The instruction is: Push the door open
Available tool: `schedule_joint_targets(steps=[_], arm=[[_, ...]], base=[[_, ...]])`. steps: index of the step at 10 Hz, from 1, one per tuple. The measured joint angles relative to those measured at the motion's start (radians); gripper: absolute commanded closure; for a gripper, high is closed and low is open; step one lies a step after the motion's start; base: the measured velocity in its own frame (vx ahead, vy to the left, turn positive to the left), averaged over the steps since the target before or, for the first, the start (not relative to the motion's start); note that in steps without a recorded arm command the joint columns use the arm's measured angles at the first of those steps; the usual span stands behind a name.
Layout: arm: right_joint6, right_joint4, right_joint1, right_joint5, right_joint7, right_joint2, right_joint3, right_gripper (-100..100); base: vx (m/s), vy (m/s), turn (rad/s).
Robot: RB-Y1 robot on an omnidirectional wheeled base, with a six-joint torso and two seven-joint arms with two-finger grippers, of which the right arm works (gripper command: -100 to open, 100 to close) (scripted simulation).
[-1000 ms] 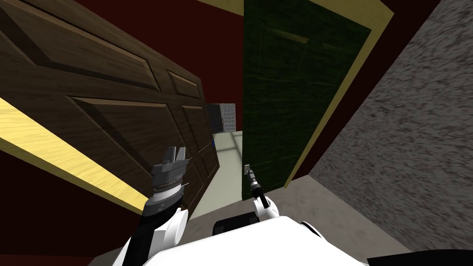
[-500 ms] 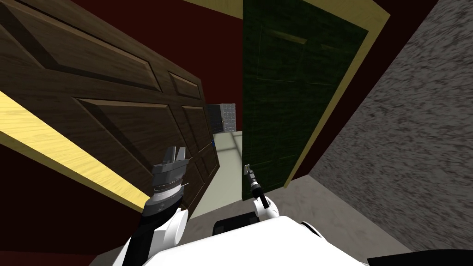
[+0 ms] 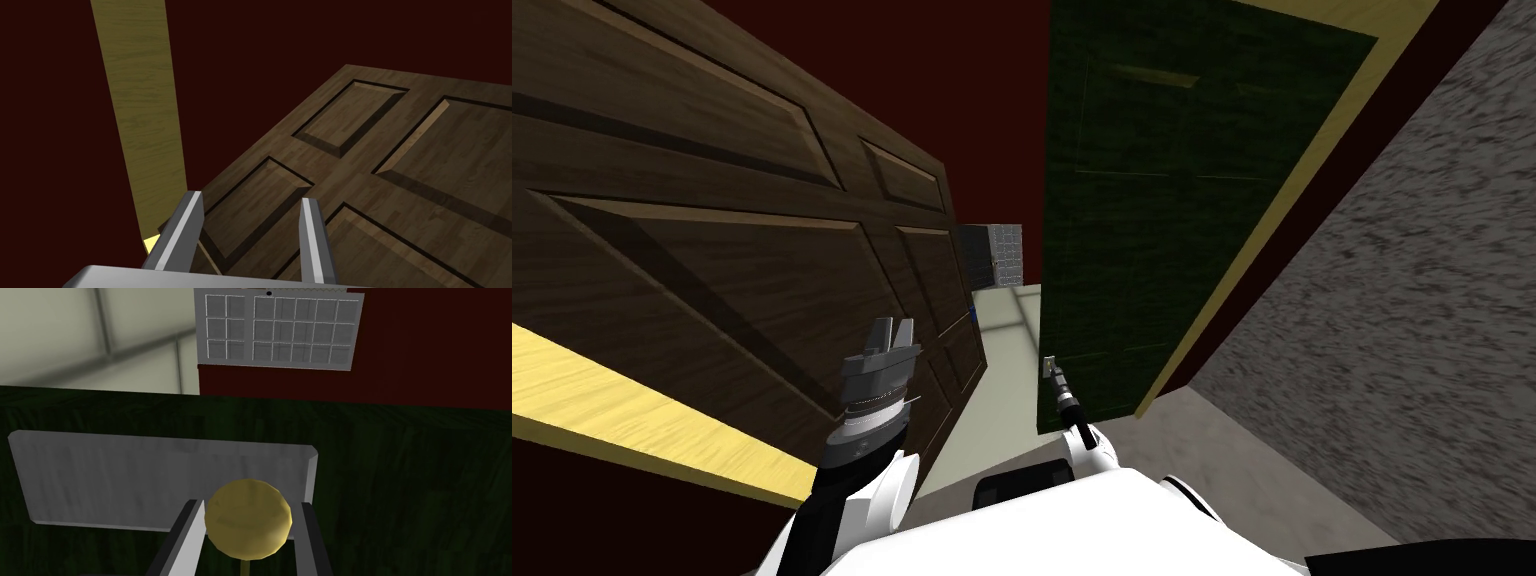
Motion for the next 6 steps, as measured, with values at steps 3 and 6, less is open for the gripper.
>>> schedule_joint_targets(steps=[3,6], arm=[[-0.004,0.002,-0.008,-0.008,0.01,-0.007,-0.016,100],[0.021,-0.026,0.008,-0.021,0.024,-0.027,-0.04,-100]], base=[[0.109,0.021,-0.054],[0.01,0.034,-0.067]])
